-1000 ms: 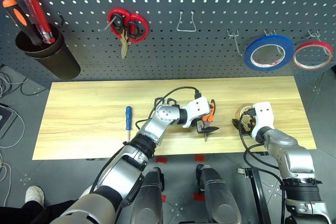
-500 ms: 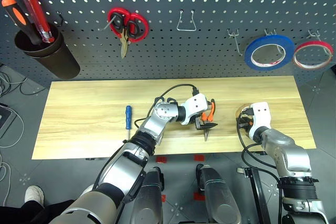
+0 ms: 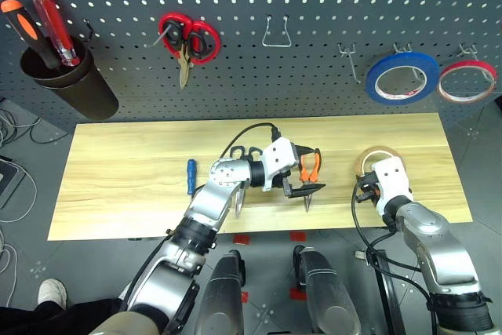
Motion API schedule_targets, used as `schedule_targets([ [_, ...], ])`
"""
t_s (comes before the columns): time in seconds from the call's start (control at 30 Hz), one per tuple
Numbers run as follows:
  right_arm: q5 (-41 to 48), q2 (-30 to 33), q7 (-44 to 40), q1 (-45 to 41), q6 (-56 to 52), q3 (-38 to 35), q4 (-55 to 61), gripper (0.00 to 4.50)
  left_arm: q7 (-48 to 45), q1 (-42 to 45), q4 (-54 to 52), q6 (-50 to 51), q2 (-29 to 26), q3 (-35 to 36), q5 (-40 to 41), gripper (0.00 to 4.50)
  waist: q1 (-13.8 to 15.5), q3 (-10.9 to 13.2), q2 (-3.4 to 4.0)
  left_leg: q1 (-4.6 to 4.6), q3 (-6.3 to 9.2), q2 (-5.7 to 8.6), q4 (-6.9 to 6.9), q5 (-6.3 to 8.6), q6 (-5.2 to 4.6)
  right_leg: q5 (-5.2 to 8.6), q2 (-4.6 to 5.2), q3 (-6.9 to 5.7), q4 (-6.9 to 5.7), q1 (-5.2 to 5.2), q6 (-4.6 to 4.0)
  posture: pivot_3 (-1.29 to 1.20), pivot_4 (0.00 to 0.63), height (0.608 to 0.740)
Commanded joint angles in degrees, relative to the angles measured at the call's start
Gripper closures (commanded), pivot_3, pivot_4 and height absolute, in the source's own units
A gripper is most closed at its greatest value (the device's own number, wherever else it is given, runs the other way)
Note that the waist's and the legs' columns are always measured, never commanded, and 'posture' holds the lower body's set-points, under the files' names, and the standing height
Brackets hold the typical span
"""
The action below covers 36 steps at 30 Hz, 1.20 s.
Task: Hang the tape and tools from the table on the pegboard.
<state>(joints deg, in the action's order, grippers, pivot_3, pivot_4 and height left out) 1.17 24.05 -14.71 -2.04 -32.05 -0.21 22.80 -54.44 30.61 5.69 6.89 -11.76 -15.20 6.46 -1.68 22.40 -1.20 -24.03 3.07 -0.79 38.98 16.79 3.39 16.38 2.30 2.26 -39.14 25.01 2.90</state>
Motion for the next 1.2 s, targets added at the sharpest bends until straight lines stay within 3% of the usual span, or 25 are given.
schedule_targets([
  [0.03, -5.1, 0.1, 2.6, 3.9, 11.0, 2.1, 5.4, 4.05, 4.3, -4.3, -12.2, 6.8, -1.2, 2.2, 2.4, 0.0, 0.0, -1.0, -0.02, -0.02, 0.0, 0.0, -0.02, 0.0, 0.0, 0.0, 0.0, -0.01, 0.03, 0.02, 0.0, 0.01, 0.261, 0.74],
  [0.27, -15.2, 0.1, 8.1, 6.2, 34.4, 6.4, -0.6, 4.05, 10.6, -9.7, -22.4, 13.3, -4.1, 6.4, 3.8, 0.0, 0.1, -5.4, -0.08, 0.06, -0.07, 0.06, -0.04, 0.0, 0.01, 0.0, 0.01, 0.04, 0.07, -0.06, 0.0, 0.06, 0.189, 0.74],
  [0.57, -19.8, -1.5, 11.7, -5.0, 49.7, 7.9, -15.1, 4.05, 18.9, -9.5, -25.0, 15.8, -2.6, 8.1, 3.2, 0.0, 1.8, -8.8, -0.12, 0.27, -0.21, 0.09, -0.04, 0.0, 0.01, 0.0, 0.0, -0.02, 0.18, -0.38, 0.0, 0.1, 0.148, 0.74],
  [0.9, -12.5, -3.8, 5.7, -17.8, 54.5, 7.0, -34.1, 4.05, 22.0, -5.9, -20.3, 12.5, 1.5, 3.4, 0.9, 0.0, 3.2, -10.3, -0.16, 0.66, -0.31, 0.13, -0.04, 0.0, 0.0, -0.01, 0.0, -0.03, 0.21, -0.83, -0.01, 0.13, 0.133, 0.74],
  [1.17, -9.1, -4.3, 2.0, -20.2, 53.1, 6.0, -37.8, 4.05, 22.2, -6.3, -21.0, 12.5, 1.4, 2.8, 1.3, 0.0, 3.2, -10.5, -0.14, 0.75, -0.37, 0.12, -0.06, 0.01, -0.01, -0.01, -0.01, 0.04, 0.17, -0.86, -0.01, 0.13, 0.133, 0.74],
  [1.2, -8.7, -4.6, 1.6, -20.0, 52.7, 6.1, -37.6, 3.7, 22.2, -6.2, -20.9, 12.6, 1.3, 2.9, 1.4, 0.0, 3.2, -10.5, -0.14, 0.75, -0.38, 0.12, -0.06, 0.0, -0.01, -0.01, -0.01, 0.04, 0.17, -0.86, -0.01, 0.13, 0.134, 0.74],
])
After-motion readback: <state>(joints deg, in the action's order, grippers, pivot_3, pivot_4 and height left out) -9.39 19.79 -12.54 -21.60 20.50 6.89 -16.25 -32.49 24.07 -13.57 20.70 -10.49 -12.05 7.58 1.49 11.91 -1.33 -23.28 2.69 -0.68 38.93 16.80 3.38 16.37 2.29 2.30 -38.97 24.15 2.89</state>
